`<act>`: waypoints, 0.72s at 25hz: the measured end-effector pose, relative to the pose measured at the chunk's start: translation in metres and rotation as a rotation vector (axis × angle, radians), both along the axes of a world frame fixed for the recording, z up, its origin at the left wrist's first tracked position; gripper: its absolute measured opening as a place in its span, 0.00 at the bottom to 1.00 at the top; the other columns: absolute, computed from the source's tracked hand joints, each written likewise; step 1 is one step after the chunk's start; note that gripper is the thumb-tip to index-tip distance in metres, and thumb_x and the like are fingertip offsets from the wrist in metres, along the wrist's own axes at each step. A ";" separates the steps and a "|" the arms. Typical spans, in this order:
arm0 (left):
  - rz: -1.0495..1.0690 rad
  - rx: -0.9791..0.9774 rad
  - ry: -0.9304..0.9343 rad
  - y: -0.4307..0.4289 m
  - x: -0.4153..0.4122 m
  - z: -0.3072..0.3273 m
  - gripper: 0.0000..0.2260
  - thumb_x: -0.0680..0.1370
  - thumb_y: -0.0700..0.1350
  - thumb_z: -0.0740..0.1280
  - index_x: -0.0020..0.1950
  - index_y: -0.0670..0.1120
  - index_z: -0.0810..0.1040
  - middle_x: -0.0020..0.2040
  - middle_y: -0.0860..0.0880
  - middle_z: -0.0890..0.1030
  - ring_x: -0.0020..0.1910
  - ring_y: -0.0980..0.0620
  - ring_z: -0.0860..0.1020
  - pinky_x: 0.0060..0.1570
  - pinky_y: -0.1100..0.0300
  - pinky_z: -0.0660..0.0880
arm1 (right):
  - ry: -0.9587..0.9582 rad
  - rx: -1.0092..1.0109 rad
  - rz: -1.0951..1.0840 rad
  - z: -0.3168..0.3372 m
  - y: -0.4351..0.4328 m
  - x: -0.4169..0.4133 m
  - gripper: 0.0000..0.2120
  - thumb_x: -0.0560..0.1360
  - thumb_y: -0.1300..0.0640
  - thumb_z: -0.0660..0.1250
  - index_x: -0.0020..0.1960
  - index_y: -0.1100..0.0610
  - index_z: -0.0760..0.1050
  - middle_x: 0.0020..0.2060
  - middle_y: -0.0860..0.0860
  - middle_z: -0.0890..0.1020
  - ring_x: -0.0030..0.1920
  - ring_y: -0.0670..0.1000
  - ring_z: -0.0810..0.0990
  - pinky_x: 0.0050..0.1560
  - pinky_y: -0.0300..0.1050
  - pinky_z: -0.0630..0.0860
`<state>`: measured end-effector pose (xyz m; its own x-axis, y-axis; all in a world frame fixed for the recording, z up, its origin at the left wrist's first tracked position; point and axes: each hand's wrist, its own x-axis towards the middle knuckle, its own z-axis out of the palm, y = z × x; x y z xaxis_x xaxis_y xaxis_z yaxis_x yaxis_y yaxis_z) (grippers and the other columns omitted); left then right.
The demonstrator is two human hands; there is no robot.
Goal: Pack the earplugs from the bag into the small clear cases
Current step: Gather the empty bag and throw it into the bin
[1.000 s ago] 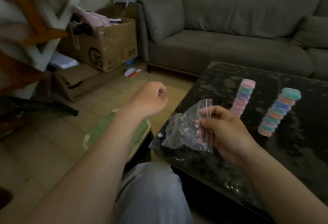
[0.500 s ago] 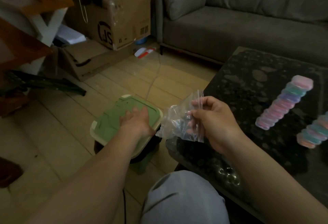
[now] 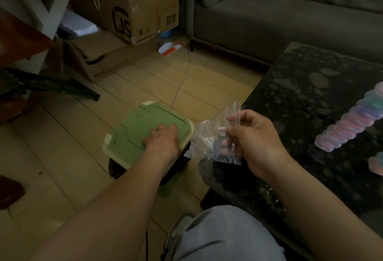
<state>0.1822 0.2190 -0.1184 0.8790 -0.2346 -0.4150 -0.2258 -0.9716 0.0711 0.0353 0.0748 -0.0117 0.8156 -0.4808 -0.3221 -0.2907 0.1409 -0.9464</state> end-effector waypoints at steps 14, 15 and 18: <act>-0.116 -0.061 0.057 0.008 0.028 0.075 0.19 0.78 0.47 0.71 0.66 0.43 0.74 0.58 0.46 0.77 0.53 0.45 0.77 0.48 0.54 0.75 | 0.021 0.005 -0.008 0.003 0.007 0.010 0.10 0.79 0.69 0.65 0.56 0.58 0.77 0.48 0.63 0.81 0.34 0.54 0.80 0.37 0.54 0.84; -0.104 -0.087 0.066 0.013 0.033 0.084 0.21 0.77 0.48 0.71 0.68 0.43 0.74 0.58 0.45 0.78 0.54 0.44 0.77 0.49 0.54 0.76 | 0.026 -0.001 0.007 0.004 0.011 0.014 0.10 0.79 0.70 0.64 0.55 0.57 0.77 0.49 0.63 0.82 0.35 0.55 0.80 0.39 0.56 0.84; -0.074 -0.179 0.057 0.033 0.050 0.110 0.15 0.77 0.48 0.70 0.61 0.44 0.79 0.56 0.44 0.80 0.50 0.45 0.79 0.47 0.55 0.77 | 0.033 0.006 0.058 0.007 0.026 0.031 0.11 0.78 0.70 0.65 0.55 0.56 0.77 0.52 0.63 0.81 0.39 0.56 0.80 0.42 0.57 0.83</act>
